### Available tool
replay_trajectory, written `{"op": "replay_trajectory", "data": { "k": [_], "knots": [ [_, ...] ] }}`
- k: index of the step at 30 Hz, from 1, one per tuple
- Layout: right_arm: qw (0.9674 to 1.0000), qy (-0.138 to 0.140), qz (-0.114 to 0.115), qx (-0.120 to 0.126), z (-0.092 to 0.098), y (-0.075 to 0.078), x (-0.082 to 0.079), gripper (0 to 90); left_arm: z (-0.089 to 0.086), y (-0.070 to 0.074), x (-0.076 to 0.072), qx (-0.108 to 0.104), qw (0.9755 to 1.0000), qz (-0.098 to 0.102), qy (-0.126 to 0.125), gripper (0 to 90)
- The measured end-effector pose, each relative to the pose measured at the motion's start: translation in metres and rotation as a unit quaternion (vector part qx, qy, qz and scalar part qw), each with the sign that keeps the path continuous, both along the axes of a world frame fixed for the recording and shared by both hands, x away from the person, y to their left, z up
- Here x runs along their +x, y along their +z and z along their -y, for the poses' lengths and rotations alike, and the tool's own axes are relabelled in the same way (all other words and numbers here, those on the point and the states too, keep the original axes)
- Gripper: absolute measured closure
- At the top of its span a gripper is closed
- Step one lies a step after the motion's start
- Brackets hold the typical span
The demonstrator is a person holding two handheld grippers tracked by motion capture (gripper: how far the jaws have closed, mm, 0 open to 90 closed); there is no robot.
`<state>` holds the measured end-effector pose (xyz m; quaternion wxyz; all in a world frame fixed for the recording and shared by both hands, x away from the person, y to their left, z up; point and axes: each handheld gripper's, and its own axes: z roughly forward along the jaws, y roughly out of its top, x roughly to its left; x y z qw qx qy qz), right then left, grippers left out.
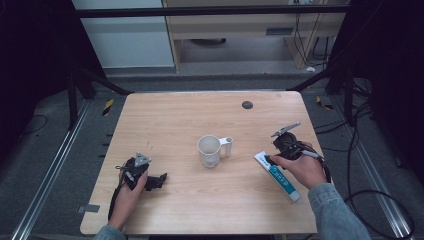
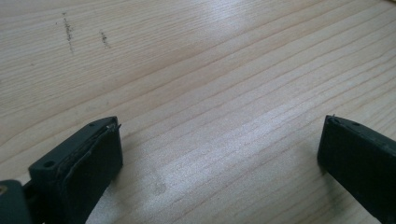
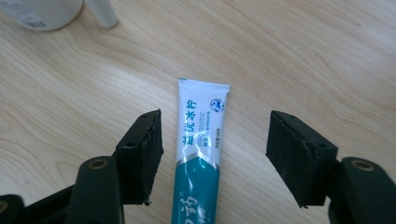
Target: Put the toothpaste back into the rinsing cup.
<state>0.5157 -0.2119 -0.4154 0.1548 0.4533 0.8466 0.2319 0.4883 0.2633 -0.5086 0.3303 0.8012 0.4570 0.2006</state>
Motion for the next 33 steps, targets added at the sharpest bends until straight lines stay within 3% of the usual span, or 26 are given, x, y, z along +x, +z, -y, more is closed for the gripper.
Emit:
{"op": "replay_trajectory", "data": {
  "k": [4, 13, 33],
  "knots": [
    [1.0, 0.0, -0.008, -0.002, -0.001, -0.005, 0.002, 32.5, 0.0, 0.0, 0.0, 0.0, 1.0, 0.0, 0.0, 0.0],
    [0.9997, 0.001, -0.022, -0.006, -0.006, -0.016, 0.003, 39.7, 0.0, 0.0, 0.0, 0.0, 1.0, 0.0, 0.0, 0.0],
    [0.9985, -0.01, -0.052, -0.013, -0.007, -0.039, 0.007, 40.4, 0.0, 0.0, 0.0, 0.0, 1.0, 0.0, 0.0, 0.0]
  ]
}}
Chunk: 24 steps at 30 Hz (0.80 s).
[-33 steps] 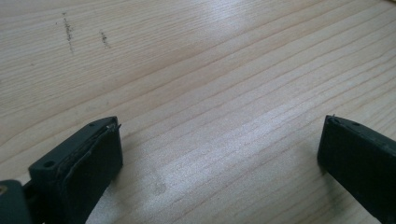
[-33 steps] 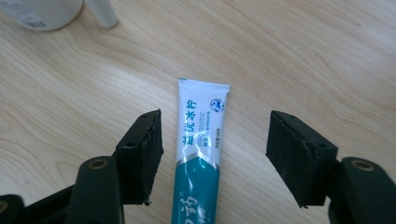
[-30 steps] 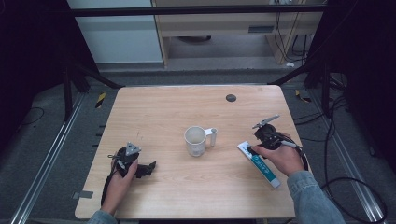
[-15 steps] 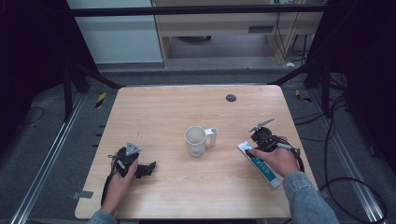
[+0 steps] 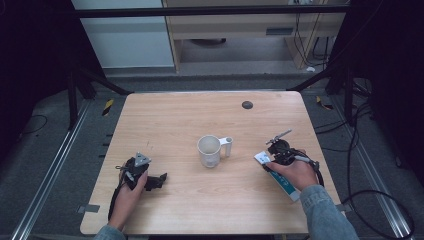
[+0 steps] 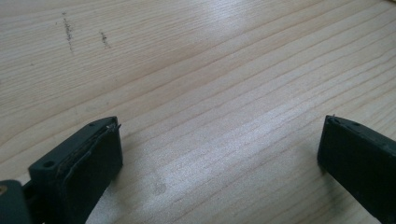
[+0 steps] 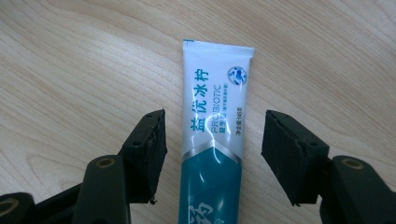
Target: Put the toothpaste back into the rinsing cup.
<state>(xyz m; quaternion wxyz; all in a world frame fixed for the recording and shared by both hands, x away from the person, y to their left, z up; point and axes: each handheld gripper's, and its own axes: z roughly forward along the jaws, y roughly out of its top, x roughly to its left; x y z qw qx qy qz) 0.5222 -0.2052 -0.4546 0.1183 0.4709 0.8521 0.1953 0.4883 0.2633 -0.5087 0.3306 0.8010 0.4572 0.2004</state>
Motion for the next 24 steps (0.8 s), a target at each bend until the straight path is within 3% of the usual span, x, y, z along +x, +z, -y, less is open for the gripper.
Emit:
{"op": "replay_trajectory", "data": {
  "k": [24],
  "knots": [
    [0.9992, 0.007, -0.038, -0.014, -0.0018, -0.0104, 0.0068, 48.4, 0.0, 0.0, 0.0, 0.0, 1.0, 0.0, 0.0, 0.0]
  ]
}}
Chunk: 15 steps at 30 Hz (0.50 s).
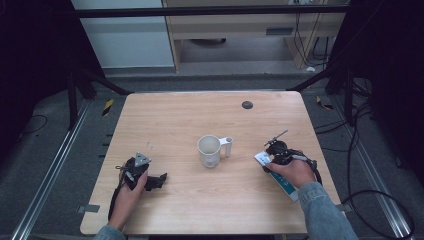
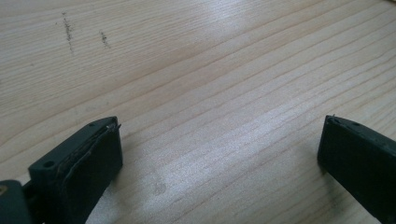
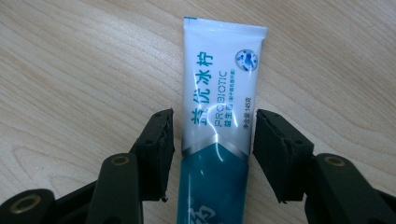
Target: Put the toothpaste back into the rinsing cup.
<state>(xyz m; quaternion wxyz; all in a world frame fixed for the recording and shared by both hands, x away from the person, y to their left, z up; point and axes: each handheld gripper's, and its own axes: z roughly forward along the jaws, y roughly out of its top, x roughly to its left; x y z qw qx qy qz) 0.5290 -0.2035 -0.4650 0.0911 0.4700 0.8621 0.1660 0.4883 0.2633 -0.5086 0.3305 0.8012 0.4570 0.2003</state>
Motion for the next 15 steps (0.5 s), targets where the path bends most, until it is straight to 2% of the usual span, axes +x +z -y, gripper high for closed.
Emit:
{"op": "replay_trajectory", "data": {
  "k": [4, 15],
  "knots": [
    [1.0, 0.001, -0.005, 0.0, -0.0003, -0.0007, 0.0002, 49.1, 0.0, 0.0, 0.0, 0.0, 1.0, 0.0, 0.0, 0.0],
    [1.0, 0.002, -0.001, -0.006, 0.0005, -0.0015, 0.0007, 51.6, 0.0, 0.0, 0.0, 0.0, 1.0, 0.0, 0.0, 0.0]
  ]
}}
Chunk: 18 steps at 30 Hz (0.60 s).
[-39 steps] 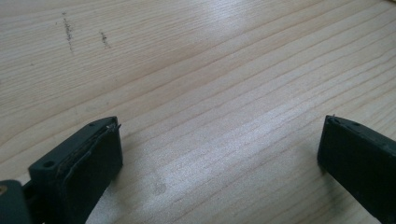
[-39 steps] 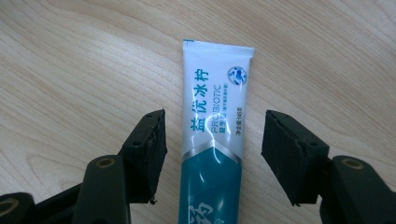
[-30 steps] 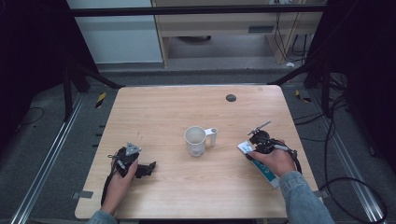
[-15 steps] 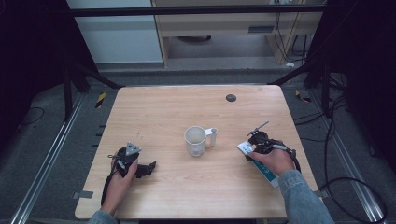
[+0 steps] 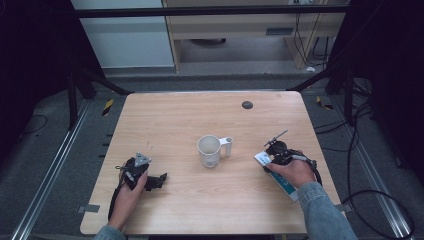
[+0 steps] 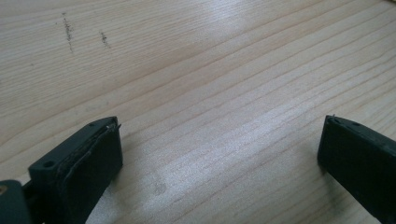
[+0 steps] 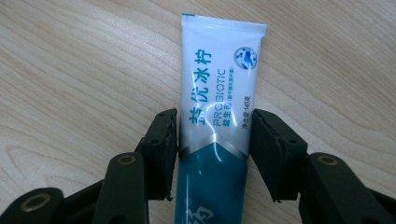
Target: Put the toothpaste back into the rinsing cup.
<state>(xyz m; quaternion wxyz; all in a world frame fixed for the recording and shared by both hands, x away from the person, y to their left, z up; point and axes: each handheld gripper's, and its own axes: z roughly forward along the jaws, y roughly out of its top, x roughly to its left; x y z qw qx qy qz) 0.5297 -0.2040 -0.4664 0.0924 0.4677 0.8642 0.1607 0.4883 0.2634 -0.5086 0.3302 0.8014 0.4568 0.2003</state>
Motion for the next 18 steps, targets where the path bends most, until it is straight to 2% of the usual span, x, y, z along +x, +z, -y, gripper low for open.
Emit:
{"op": "replay_trajectory", "data": {
  "k": [18],
  "knots": [
    [1.0, 0.0, 0.0, -0.009, -0.0032, -0.0025, 0.0002, 52.3, 0.0, 0.0, 0.0, 0.0, 1.0, 0.0, 0.0, 0.0]
  ]
}}
